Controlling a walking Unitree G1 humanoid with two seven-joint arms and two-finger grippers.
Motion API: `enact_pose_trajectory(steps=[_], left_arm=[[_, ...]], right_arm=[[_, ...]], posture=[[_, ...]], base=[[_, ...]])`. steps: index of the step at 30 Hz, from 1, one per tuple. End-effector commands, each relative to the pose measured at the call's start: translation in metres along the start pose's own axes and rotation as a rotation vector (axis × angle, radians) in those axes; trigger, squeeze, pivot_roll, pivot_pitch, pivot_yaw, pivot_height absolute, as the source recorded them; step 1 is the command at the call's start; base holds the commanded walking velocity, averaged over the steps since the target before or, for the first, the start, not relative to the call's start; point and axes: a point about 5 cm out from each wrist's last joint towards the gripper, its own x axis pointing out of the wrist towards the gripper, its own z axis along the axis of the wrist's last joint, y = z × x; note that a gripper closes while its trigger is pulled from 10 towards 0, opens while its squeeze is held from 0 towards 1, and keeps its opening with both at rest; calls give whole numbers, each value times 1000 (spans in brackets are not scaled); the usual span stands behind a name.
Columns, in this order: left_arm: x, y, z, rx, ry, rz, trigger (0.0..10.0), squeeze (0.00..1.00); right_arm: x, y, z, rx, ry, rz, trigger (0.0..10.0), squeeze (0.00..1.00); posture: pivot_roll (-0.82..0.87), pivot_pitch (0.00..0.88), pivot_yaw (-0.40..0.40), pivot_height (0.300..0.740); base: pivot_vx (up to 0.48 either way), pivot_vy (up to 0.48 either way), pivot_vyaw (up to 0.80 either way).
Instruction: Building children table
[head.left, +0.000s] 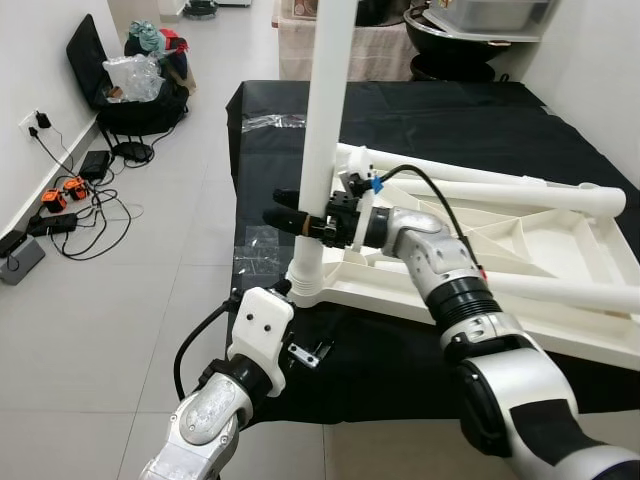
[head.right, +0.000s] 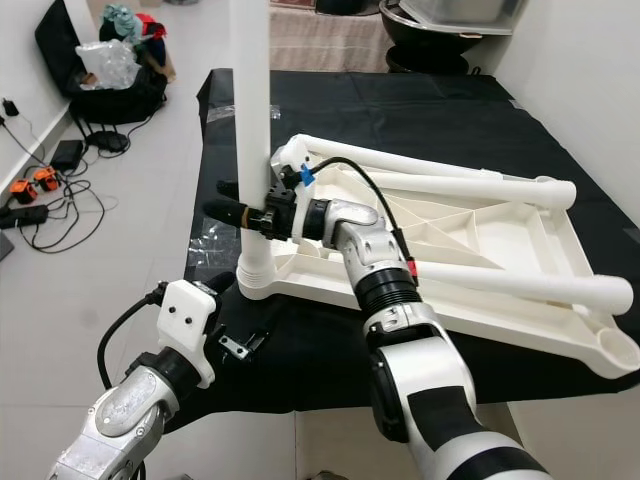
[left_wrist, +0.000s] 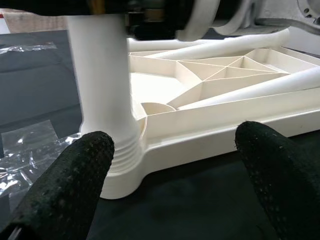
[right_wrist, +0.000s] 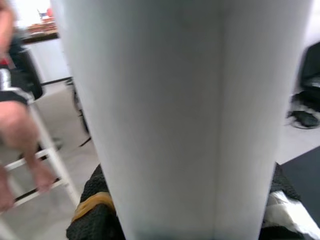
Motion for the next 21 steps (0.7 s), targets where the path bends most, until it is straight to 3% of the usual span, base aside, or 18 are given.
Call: enact_pose_trajectory(steps=[1,2,3,5,6,8,9,10,11,12,13,16,20,21], left_arm=[[1,-1,-2,9,6,-1,10000,0],[1,-1,-2,9,6,-1,10000,0],[2,-1,-3,10,4,-2,10000,0],[2,-1,-3,10,4,-2,10000,0],[2,-1,-2,10,2,-2,10000,0],[2,1,-2,16,-2,11,10000,0],[2,1,-2,16,-2,11,10000,0],[1,1,-2,19,-2,18,10000,0],[1,1,-2,19,-2,18,10000,0],[0,2,-2,23,-3,34,10000,0],[0,2,-2,23,-3,34,10000,0],[-3,5,-5,32,7,75,10000,0],[-4,5,-5,36,9,82,10000,0],[-4,6,-6,39,11,90,10000,0]], right_arm=[[4,-4,3,0,-47,-98,0,0],[4,-4,3,0,-47,-98,0,0],[4,-9,4,-6,-67,-227,0,0],[4,-9,4,-6,-67,-227,0,0],[5,-13,2,-14,-69,-350,0,0],[-9,-29,-1,-63,-28,-800,0,0],[-9,-29,-1,-63,-28,-800,0,0],[-18,-34,-1,-84,-13,-965,0,0],[-18,-34,-1,-84,-13,-965,0,0],[-28,-36,0,-91,-18,-1106,0,0],[-28,-36,0,-91,-18,-1106,0,0],[-45,-28,6,-92,-81,-1349,0,0],[-40,-23,5,-66,-91,-1375,0,0],[-30,-20,3,-51,-89,-1375,2980,0]], posture=[[83,56,-81,740],[83,56,-81,740],[85,50,-85,740],[85,50,-85,740],[83,47,-85,740],[75,43,-84,740],[75,43,-84,740],[75,43,-84,740],[75,43,-84,740],[73,40,-84,740],[73,40,-84,740],[76,41,-85,740],[79,42,-89,740],[77,42,-88,740]], base=[[0,0,0],[0,0,0],[0,0,0],[0,0,0],[0,0,0],[0,0,0],[0,0,0],[0,0,0],[0,0,0],[0,0,0],[0,0,0],[0,0,0],[0,0,0],[0,0,0]])
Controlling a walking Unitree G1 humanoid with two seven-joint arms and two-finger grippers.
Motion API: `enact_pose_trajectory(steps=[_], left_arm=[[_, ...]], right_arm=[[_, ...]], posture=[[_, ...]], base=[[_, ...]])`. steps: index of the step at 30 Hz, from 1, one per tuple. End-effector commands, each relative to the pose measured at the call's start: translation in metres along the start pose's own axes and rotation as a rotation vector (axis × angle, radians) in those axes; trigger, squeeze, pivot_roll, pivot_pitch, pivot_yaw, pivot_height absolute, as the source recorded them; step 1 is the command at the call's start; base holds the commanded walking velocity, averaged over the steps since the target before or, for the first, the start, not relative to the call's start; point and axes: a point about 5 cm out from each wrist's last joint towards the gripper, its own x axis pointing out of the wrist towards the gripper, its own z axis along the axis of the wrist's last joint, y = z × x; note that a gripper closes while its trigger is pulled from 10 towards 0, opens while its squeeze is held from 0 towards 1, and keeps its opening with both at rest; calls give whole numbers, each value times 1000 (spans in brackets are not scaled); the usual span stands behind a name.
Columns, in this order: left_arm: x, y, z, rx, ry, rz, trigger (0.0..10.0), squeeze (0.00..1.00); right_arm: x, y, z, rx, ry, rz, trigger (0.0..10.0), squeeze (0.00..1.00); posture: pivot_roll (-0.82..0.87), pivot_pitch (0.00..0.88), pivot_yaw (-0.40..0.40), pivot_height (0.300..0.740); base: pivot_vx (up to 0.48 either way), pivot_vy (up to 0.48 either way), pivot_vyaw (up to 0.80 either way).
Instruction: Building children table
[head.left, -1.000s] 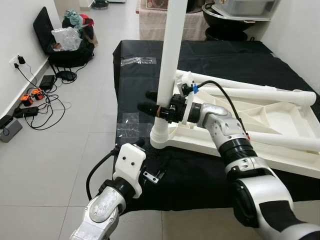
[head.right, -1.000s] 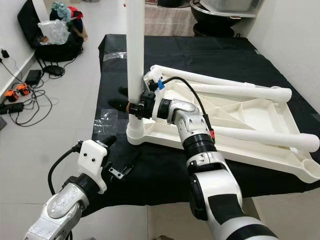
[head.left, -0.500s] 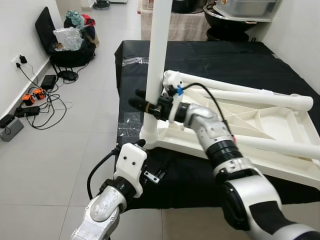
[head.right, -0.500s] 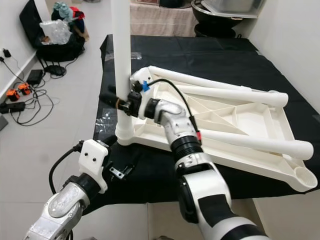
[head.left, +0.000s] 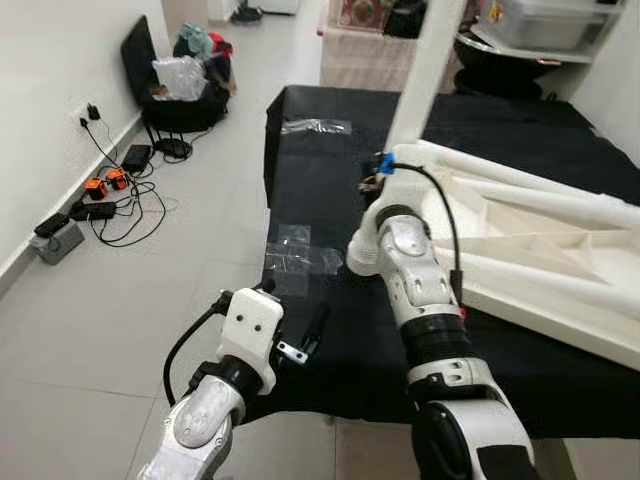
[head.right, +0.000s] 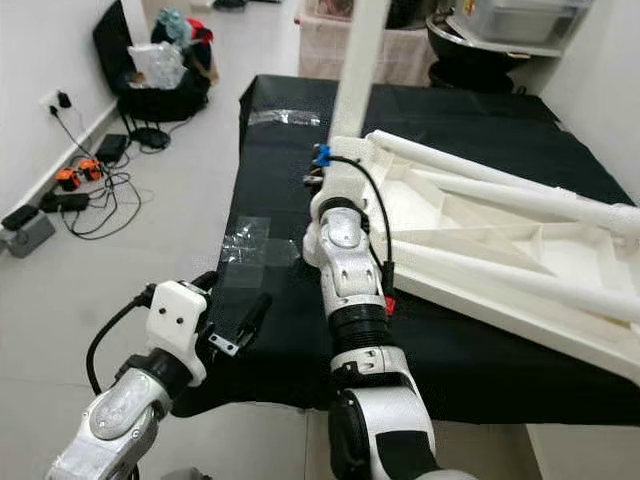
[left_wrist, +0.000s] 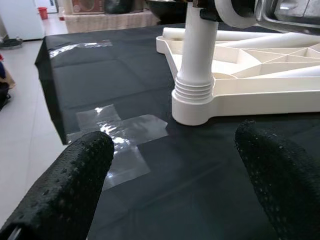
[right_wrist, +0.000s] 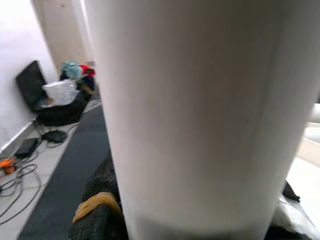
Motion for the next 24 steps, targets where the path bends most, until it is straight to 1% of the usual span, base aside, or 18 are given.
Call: enact_pose_trajectory(steps=[1,2,4,6,7,8,9,10,11,14,15,17,18,20,21,22,24], left_arm=[[-1,-1,-3,8,12,10,10000,0],[-1,0,-4,8,13,15,10000,0],[-1,0,-4,8,13,16,10000,0],[-1,-1,-5,5,15,15,10000,0],[-1,-1,-5,5,15,15,10000,0],[-1,-1,-5,4,15,15,10000,0],[-1,-1,-5,4,15,15,10000,0],[-1,-1,-5,2,16,13,10000,0],[-1,-1,-6,1,17,11,10000,0],[-1,-1,-6,1,17,11,10000,0],[0,-1,-6,1,16,11,10000,0],[0,-1,-6,1,16,11,10000,0],[0,-2,-6,2,15,11,10000,0],[0,-2,-6,2,15,11,10000,0],[0,-2,-6,2,14,11,10000,0],[0,-2,-6,2,14,11,10000,0],[0,-1,-5,6,10,16,10000,0]], right_arm=[[-1,3,2,1,-3,-37,2980,0],[-2,12,0,11,18,-32,9804,0],[-2,14,-1,16,29,-29,9804,0],[-2,19,9,40,-21,5,10000,0],[-2,19,9,40,-21,5,10000,0],[-1,23,16,62,-58,39,10000,1000],[-1,23,16,62,-58,39,10000,1000],[-1,24,22,53,-97,66,10000,1000],[0,25,27,45,-126,100,10000,0],[0,25,27,45,-126,100,10000,0],[1,23,31,31,-150,174,10000,0],[1,23,31,31,-150,174,10000,0],[4,18,30,65,-148,357,10000,0],[4,18,30,65,-148,357,10000,0],[5,17,21,74,-88,513,10000,0],[5,17,21,74,-88,513,10000,0],[0,16,11,146,-6,804,10000,0]], posture=[[77,42,-88,740],[77,41,-88,740],[77,41,-88,740],[74,40,-87,740],[74,40,-87,740],[71,40,-89,740],[71,40,-89,740],[70,39,-89,740],[71,40,-88,740],[71,40,-88,740],[71,41,-88,740],[71,41,-88,740],[70,41,-89,740],[70,41,-89,740],[73,41,-88,740],[73,41,-88,740],[74,42,-86,740]], base=[[0,0,0],[0,0,0],[0,0,0],[0,0,0],[0,0,0],[0,0,0],[0,0,0],[0,0,0],[0,0,0],[0,0,0],[0,0,0],[0,0,0],[0,0,0],[0,0,0],[0,0,0],[0,0,0],[0,0,0]])
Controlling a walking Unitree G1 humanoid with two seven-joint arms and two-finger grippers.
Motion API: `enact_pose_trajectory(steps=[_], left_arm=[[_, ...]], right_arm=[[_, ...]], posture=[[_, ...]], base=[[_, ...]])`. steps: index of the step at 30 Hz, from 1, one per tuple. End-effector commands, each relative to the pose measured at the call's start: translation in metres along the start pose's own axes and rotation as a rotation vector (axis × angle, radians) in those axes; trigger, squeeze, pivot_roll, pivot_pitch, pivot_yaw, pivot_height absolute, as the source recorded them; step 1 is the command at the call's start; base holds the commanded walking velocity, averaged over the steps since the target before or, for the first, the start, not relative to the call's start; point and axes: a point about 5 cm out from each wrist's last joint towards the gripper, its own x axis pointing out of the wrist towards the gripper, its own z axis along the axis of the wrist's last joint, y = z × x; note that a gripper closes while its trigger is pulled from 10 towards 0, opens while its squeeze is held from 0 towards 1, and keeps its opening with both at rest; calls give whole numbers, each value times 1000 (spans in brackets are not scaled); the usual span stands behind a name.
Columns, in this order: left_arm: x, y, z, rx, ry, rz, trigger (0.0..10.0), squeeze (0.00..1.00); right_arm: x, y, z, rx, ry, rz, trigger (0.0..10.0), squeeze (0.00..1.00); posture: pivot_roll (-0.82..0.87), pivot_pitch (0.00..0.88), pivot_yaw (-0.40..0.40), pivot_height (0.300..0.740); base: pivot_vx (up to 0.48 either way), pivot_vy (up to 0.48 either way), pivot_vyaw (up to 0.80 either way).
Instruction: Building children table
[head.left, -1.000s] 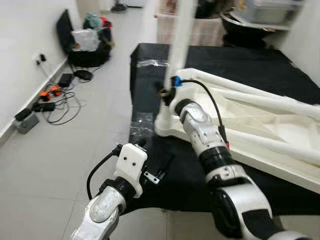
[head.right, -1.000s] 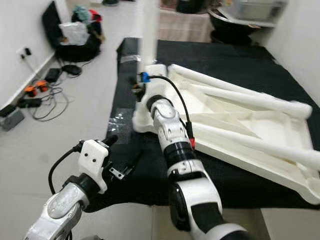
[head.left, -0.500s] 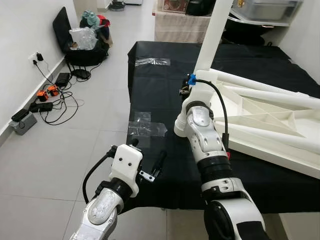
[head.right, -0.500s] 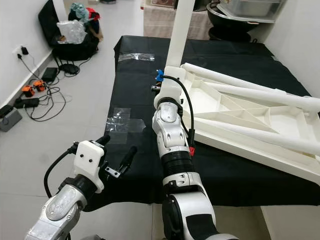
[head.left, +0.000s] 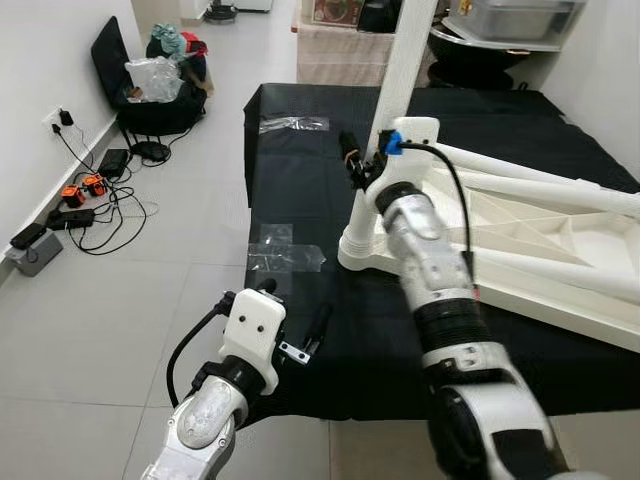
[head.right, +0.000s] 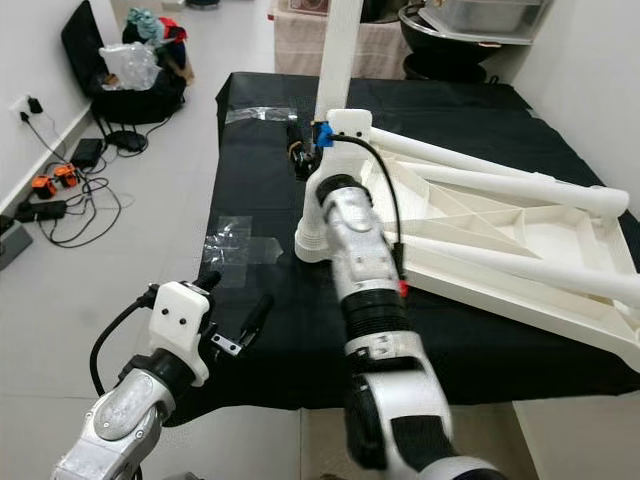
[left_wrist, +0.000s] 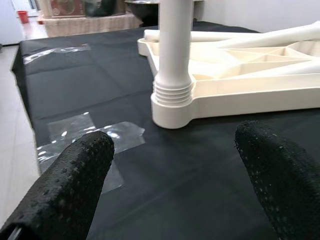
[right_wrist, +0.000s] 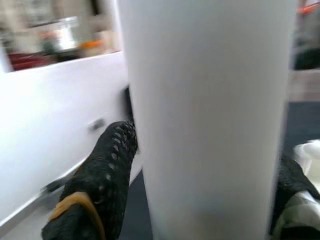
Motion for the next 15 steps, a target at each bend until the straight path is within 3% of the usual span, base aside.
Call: enact_pose_trajectory(steps=[1,3,4,6,7,9,15], left_arm=[[-1,-1,-4,5,12,8,10000,0],[0,0,-3,6,8,14,10000,0],[0,0,-3,6,8,14,10000,0],[1,-1,-3,6,7,3,10000,0],[1,-1,-3,6,7,3,10000,0],[1,-2,-3,4,8,-4,10000,0],[0,-4,-3,1,11,-4,10000,0]], right_arm=[[0,14,-11,88,53,212,10000,0],[-6,17,-16,102,105,412,10000,0],[-6,17,-16,102,105,412,10000,0],[-10,21,-20,94,149,567,10000,0],[-10,21,-20,94,149,567,10000,0],[-15,29,-25,104,213,730,10000,0],[-18,42,-35,56,287,949,10000,0]], posture=[[74,42,-86,740],[74,39,-82,740],[74,39,-82,740],[76,41,-83,740],[76,41,-83,740],[84,40,-88,740],[89,48,-94,740]], base=[[0,0,0],[0,0,0],[0,0,0],[0,0,0],[0,0,0],[0,0,0],[0,0,0]])
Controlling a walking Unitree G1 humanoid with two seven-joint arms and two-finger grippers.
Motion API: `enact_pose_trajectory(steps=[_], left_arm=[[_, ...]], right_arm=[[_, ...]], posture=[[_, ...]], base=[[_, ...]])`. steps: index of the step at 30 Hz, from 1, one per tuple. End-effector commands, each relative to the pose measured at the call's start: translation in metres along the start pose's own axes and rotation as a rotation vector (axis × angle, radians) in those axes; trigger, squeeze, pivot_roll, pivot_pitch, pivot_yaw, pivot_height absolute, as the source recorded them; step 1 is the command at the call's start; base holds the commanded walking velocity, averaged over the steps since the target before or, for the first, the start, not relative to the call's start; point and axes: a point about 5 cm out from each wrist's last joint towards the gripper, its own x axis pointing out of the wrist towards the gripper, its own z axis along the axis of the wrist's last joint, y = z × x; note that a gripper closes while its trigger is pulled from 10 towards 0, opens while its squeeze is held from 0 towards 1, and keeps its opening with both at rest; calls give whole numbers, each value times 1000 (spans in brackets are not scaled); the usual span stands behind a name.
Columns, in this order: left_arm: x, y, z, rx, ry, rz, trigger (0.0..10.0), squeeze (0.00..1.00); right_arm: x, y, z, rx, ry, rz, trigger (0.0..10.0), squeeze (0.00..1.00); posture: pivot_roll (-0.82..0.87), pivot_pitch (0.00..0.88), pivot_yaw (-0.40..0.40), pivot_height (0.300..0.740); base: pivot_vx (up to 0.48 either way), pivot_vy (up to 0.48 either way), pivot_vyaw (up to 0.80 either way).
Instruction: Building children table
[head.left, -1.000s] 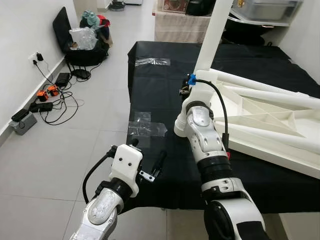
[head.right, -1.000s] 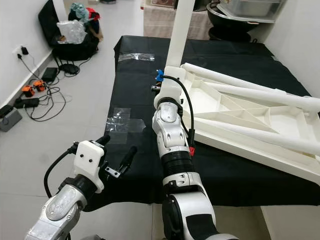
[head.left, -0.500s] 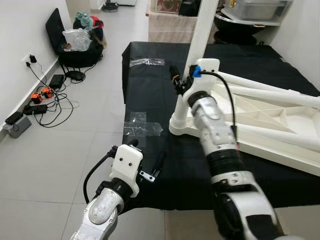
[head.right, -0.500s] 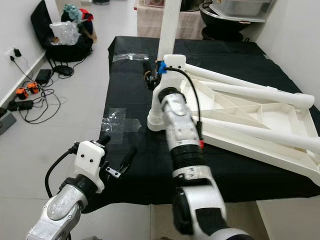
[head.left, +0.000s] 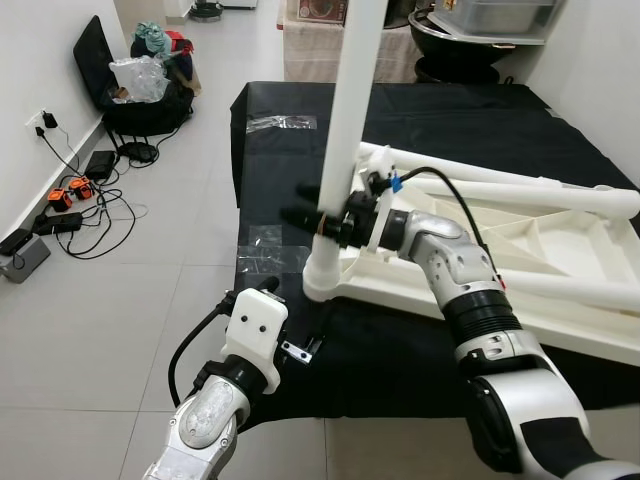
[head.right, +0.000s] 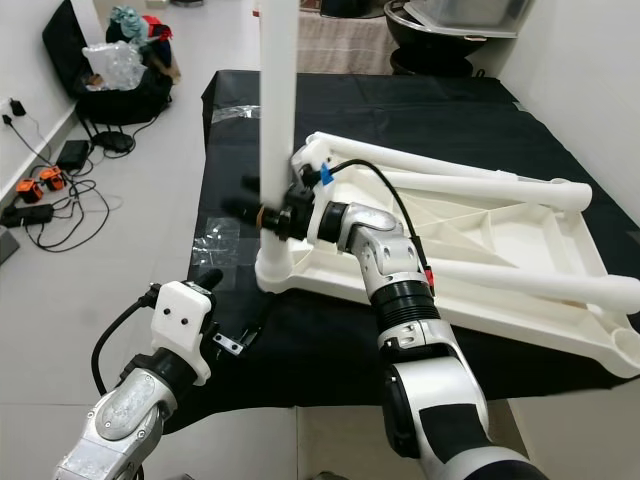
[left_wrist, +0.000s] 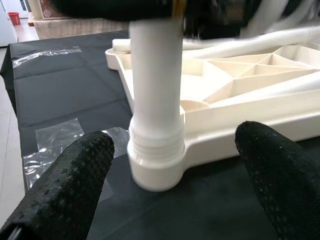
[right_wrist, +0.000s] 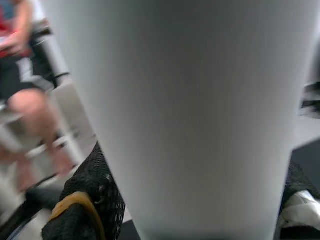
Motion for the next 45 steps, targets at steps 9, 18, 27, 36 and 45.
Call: enact_pose_trajectory(steps=[9,18,27,36,45], left_arm=[[-1,-3,-5,-3,21,-3,10000,0],[0,-3,-6,0,19,-11,10000,0],[1,-3,-6,4,17,-13,10000,0],[1,-3,-7,2,14,-8,10000,0],[1,-4,-8,-1,16,-10,10000,0]], right_arm=[[15,-7,-2,-28,-32,-117,0,0],[9,-34,0,-116,-20,-757,0,0],[-6,-36,10,-24,-105,-1419,0,0],[28,-22,18,16,-208,-1336,10000,0],[24,-20,29,-94,-251,-1190,10000,0]], posture=[[88,41,-91,740],[77,26,-85,740],[77,18,-91,740],[75,16,-94,740],[74,13,-91,740]], base=[[0,0,0],[0,0,0],[0,0,0],[0,0,0],[0,0,0]])
